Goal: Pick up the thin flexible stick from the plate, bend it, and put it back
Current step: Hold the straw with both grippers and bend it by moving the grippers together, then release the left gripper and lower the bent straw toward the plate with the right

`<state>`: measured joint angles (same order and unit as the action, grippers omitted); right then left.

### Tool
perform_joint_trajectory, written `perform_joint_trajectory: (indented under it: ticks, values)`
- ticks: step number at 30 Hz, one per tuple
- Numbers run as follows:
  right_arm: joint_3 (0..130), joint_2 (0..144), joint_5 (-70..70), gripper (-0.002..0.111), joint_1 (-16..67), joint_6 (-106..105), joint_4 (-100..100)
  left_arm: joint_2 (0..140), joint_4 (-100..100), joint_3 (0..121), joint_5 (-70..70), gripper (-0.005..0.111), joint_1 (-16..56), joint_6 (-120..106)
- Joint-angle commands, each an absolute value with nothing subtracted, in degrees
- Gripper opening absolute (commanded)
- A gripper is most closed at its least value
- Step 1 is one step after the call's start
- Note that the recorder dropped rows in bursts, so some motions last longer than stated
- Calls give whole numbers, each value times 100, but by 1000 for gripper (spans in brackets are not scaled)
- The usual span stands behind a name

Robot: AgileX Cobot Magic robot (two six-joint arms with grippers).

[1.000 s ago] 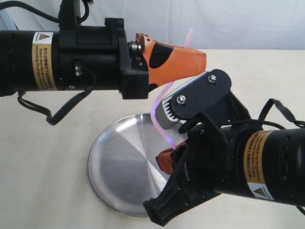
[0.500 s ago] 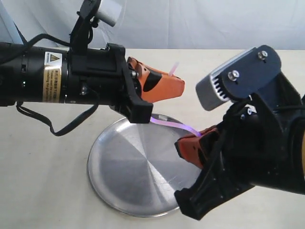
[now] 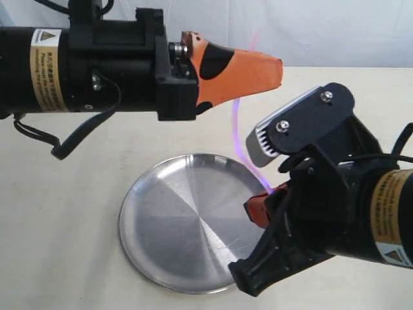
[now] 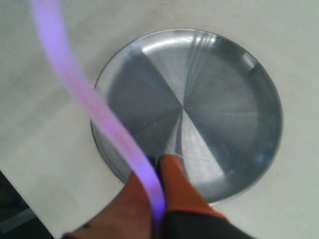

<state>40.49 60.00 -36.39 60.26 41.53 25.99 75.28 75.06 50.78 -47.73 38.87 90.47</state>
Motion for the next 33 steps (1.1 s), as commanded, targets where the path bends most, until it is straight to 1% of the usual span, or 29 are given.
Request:
perform_joint_trajectory:
  ticks: [1,7,13,15,17,20,21,24,28,33]
  values:
    - [4032,6240,-3256,-1,6003,4194,2664,7462,7553,5219,-4819,0,3962,8948]
    - [4032,6056,-3435,-1,6003,4194,2688,7462,8749,5219,-3917,0,3962,9343]
    - [4032,5927,-3898,-1,6003,4194,2779,7462,8817,5219,-4239,1,3962,9391]
    - [4032,5927,-3910,-1,6003,4194,2789,7462,8817,5219,-4282,6,3962,9391]
    - [4032,5927,-3897,-1,6003,4194,2789,7462,8817,5219,-4286,13,3962,9391]
    - [4032,5927,-3896,-1,6003,4194,2800,7462,8817,5219,-4323,32,3962,9391]
    - [4032,5927,-3939,-1,6003,4194,2825,7462,8817,5219,-4323,41,3962,9391]
    - [4032,5927,-4093,-1,6003,4194,2858,7462,8831,5219,-4262,53,3949,9391]
    - [4032,5927,-4349,-1,6003,4194,2881,7395,9063,5219,-3991,54,3949,9391]
    - [4009,5927,-4470,-1,6003,4194,2969,6905,9437,5219,-3352,54,3949,9450]
